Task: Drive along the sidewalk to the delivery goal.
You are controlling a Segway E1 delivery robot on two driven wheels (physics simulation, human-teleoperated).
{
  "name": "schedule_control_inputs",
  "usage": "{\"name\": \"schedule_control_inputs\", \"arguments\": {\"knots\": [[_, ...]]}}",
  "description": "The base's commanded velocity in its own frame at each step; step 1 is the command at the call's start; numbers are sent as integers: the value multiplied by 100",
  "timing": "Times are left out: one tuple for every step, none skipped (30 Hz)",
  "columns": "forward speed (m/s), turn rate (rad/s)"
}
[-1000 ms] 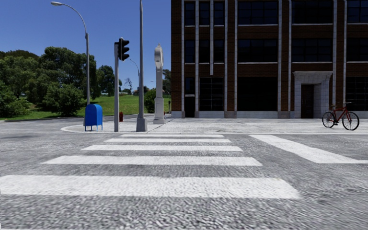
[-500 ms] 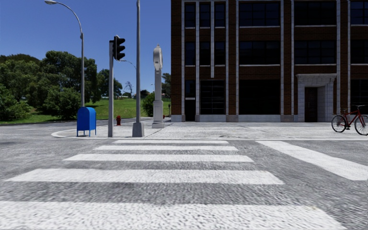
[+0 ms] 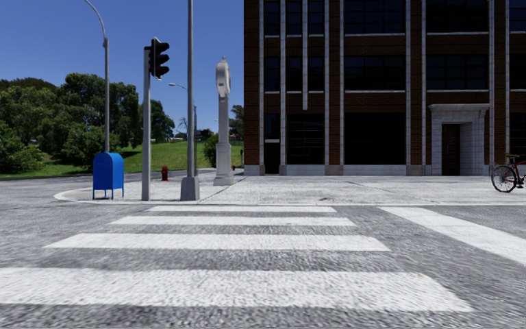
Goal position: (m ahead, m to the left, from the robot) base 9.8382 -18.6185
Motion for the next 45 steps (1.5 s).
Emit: {"name": "schedule_control_inputs", "arguments": {"knots": [[200, 0], [200, 0], [200, -3], [200, -9], [200, -10], [200, -10], [200, -13], [200, -19], [200, -23], [200, -28], [200, -28], [200, -30], [200, -31], [200, -31], [200, -31], [200, -31], [200, -31], [200, -31], [200, -31], [200, -31], [200, -31], [200, -31], [200, 0], [200, 0], [200, 0], [200, 0], [200, 0], [200, 0], [200, 0], [200, 0], [200, 0], [200, 0], [200, 0], [200, 0], [200, 0], [200, 0], [200, 0], [200, 0], [200, 0], [200, 0], [200, 0], [200, 0], [200, 0], [200, 0], [200, 0]]}}
